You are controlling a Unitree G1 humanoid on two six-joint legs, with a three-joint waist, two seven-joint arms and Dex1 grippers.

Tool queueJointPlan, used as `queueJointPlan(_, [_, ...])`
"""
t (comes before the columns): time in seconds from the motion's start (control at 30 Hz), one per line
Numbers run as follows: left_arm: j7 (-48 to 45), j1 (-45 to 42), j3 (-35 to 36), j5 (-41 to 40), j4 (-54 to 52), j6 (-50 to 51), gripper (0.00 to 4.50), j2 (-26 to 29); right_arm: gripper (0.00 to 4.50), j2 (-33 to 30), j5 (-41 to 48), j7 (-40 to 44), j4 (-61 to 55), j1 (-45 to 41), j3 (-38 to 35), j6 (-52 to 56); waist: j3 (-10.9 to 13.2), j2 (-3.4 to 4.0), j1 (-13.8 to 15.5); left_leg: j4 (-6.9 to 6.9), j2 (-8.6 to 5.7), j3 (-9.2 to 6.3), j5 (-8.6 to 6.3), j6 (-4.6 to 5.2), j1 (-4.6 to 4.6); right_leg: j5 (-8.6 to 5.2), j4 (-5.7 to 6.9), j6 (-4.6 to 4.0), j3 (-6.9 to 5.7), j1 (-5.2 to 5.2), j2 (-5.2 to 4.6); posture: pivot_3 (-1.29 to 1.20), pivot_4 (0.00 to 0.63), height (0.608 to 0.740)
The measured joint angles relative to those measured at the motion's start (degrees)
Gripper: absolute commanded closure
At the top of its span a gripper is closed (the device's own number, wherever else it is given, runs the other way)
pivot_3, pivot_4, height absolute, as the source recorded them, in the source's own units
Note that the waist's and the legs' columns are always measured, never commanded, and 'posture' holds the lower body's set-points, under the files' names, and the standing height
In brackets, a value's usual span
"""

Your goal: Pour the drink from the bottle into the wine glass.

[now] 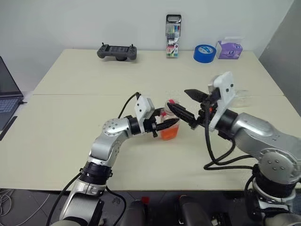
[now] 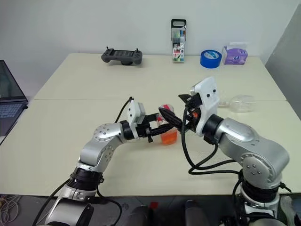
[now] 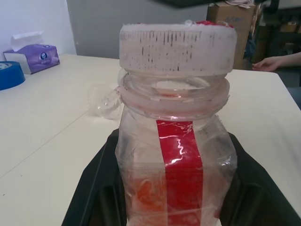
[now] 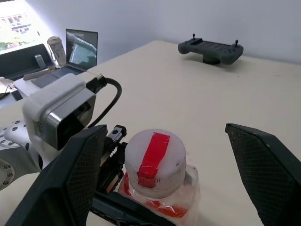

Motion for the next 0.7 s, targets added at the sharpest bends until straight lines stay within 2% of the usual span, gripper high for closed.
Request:
queueJointPlan(0.5, [0.5,0.0,0.0,0.1,-0.2,-0.2,2.63,0.0,0.23,3.8,0.1,-4.1,1.3,0.0,3.9,0.2,0.0,0.00,-0.1,-0.01,0.01,-0.03,0.00,0.00,0.00,0.00,0.00,0.00,-0.01,0.00,0.00,0.00,0.150,0.740])
queueJointPlan(0.6, [0.9,0.0,0.0,0.1,-0.2,-0.2,2.63,0.0,0.81,4.0,0.1,-4.5,1.3,0.0,3.9,0.2,0.0,0.00,-0.1,0.00,0.00,-0.01,0.00,0.00,0.00,0.00,0.00,0.00,-0.01,0.00,0.00,0.00,0.150,0.740])
queueJointPlan(0.7, [1.2,0.0,0.0,0.1,-0.2,-0.2,2.63,0.1,1.85,4.1,0.0,-5.1,1.4,0.0,3.6,0.1,0.0,0.00,-0.1,0.00,0.00,-0.01,0.00,0.00,0.00,0.00,0.00,0.00,-0.01,0.00,0.00,0.00,0.150,0.740])
